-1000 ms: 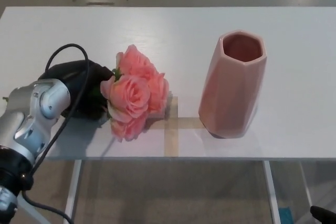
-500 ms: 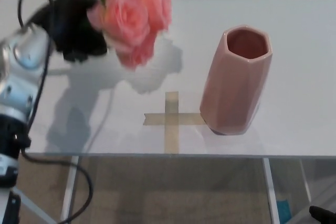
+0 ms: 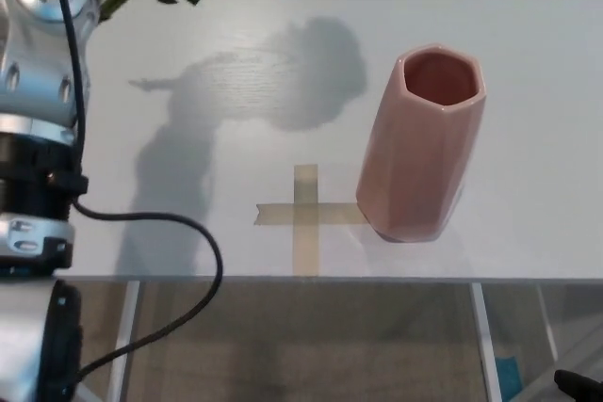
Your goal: Use the left hand to pick up the rose and then lift and insert it into the pink vase.
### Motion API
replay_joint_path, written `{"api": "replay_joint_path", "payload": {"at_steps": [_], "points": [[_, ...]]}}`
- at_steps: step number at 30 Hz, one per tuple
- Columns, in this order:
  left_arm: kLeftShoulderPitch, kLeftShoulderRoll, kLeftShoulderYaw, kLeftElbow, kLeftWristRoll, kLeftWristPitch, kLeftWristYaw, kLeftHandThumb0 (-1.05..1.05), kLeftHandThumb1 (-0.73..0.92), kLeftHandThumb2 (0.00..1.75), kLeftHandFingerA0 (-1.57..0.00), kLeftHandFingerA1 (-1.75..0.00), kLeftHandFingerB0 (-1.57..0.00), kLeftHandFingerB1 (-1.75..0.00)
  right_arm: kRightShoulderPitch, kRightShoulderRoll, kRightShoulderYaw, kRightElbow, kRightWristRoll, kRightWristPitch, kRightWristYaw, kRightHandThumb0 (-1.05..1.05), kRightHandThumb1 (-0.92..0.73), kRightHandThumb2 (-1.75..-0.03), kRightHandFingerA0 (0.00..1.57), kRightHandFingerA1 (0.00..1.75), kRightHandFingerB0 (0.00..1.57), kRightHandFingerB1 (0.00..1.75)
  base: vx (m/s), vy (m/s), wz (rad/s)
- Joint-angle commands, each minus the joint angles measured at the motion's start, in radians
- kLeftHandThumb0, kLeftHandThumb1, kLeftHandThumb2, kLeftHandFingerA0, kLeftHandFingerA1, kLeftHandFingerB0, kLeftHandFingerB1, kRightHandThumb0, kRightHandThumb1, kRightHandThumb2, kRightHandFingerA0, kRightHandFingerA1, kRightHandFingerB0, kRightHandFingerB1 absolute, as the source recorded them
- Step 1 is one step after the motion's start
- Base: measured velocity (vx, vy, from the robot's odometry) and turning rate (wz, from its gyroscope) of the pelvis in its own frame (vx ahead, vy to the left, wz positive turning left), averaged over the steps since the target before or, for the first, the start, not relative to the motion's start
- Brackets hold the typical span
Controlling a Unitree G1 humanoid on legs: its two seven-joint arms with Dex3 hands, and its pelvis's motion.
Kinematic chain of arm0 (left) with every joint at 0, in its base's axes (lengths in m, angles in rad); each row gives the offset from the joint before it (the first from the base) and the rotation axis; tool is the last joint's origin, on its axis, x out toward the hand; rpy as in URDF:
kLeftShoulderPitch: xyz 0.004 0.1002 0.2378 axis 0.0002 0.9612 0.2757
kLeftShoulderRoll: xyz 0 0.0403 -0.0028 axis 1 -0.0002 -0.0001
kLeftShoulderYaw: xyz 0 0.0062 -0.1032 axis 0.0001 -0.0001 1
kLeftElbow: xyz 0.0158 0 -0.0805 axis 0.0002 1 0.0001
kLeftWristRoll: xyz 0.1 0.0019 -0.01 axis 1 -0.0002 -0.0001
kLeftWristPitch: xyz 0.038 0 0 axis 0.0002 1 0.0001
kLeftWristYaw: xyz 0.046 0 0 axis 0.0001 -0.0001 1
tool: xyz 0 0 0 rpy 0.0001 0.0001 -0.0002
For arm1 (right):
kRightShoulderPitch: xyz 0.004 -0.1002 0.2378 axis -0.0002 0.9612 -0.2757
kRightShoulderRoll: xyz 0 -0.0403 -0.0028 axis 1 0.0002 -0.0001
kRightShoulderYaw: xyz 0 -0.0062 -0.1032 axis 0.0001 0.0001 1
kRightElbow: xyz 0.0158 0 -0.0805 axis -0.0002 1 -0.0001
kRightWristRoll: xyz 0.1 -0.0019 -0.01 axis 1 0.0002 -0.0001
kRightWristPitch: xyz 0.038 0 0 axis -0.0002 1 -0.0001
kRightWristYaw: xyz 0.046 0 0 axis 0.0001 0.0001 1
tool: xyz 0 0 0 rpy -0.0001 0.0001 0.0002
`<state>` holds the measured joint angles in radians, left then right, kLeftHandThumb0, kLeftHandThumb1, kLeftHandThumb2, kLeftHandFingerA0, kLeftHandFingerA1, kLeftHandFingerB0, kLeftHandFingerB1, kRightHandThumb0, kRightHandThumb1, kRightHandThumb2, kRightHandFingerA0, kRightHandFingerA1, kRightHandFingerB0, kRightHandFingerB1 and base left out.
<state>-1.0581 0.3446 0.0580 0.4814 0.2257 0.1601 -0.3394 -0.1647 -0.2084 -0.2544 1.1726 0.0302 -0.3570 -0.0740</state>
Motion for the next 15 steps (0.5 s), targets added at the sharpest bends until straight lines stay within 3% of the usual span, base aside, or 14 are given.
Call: {"api": "replay_joint_path", "payload": {"at_steps": [1, 3, 15], "points": [[-0.076, -0.061, 0.054, -0.033, -0.141, 0.195, -0.031, -0.23, 0.82, 0.66, -0.89, -1.48, -0.70, -1.11, 0.008, 0.002, -0.003, -0.002, 0.014, -0.007, 0.005, -0.21, -0.61, -0.57, 0.64, 0.52, 0.57, 0.48, 0.00, 0.000, 0.00], [-0.149, -0.122, 0.099, -0.029, -0.205, 0.298, -0.010, -0.21, 0.80, 0.69, -0.96, -1.40, -0.76, -1.01, 0.004, 0.003, -0.005, -0.002, 0.018, -0.001, 0.010, -0.21, -0.61, -0.57, 0.64, 0.52, 0.56, 0.48, 0.00, 0.000, 0.00], [-0.269, -0.303, 0.183, -0.153, -0.316, 0.535, 0.061, -0.20, 0.78, 0.67, -1.05, -1.41, -0.82, -0.92, 0.011, 0.002, -0.002, 0.002, 0.013, 0.000, 0.003, -0.21, -0.61, -0.57, 0.64, 0.52, 0.57, 0.48, 0.00, 0.000, 0.00]]}}
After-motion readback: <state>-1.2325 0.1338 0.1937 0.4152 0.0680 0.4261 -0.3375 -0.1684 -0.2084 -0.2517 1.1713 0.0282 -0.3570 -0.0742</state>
